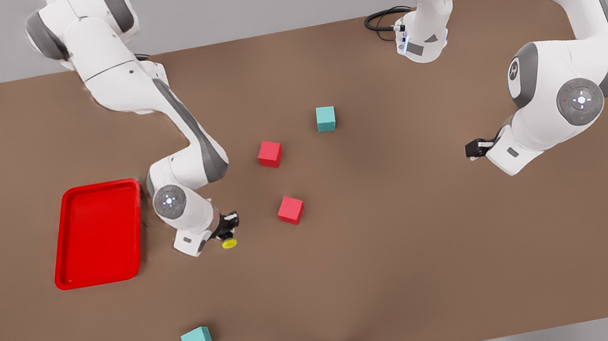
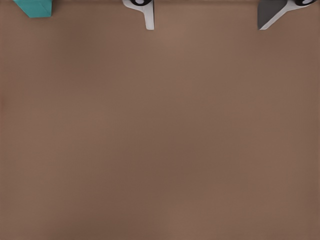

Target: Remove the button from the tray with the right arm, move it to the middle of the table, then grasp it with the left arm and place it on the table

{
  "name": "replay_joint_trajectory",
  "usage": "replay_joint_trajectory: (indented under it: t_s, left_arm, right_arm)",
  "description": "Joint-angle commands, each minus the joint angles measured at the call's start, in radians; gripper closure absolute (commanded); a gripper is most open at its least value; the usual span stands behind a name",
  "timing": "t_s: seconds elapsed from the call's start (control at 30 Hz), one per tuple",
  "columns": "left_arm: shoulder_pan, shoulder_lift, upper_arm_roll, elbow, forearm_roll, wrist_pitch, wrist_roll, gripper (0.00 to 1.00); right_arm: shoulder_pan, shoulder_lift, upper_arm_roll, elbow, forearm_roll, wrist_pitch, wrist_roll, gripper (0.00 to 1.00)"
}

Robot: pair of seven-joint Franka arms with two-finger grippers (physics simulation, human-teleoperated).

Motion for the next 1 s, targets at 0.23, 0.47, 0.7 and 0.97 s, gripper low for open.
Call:
replay_joint_trajectory:
  t_s: [0.23, 0.47, 0.7, 0.97]
  left_arm:
    - [0.002, 0.0, 0.0, 0.0, 0.001, 0.0, 0.0, 0.0]
    - [0.003, 0.0, 0.001, 0.0, 0.008, 0.001, 0.001, 0.0]
    - [-0.239, 0.101, -0.002, 0.115, -0.004, 0.059, -0.404, 0.0]
    - [-0.313, 0.265, 0.0, 0.128, 0.007, 0.269, -0.585, 0.0]
  right_arm:
    - [0.217, 0.431, -0.075, 0.665, 0.386, -0.314, 0.787, 0.59]
    - [0.201, 0.608, -0.029, 0.824, 0.595, 0.427, 1.08, 0.0]
    - [0.115, 0.277, -0.035, 0.52, 0.472, 0.175, 1.034, 0.0]
    - [-0.33, -0.243, -0.053, 0.155, -0.283, -0.63, -0.093, 0.0]
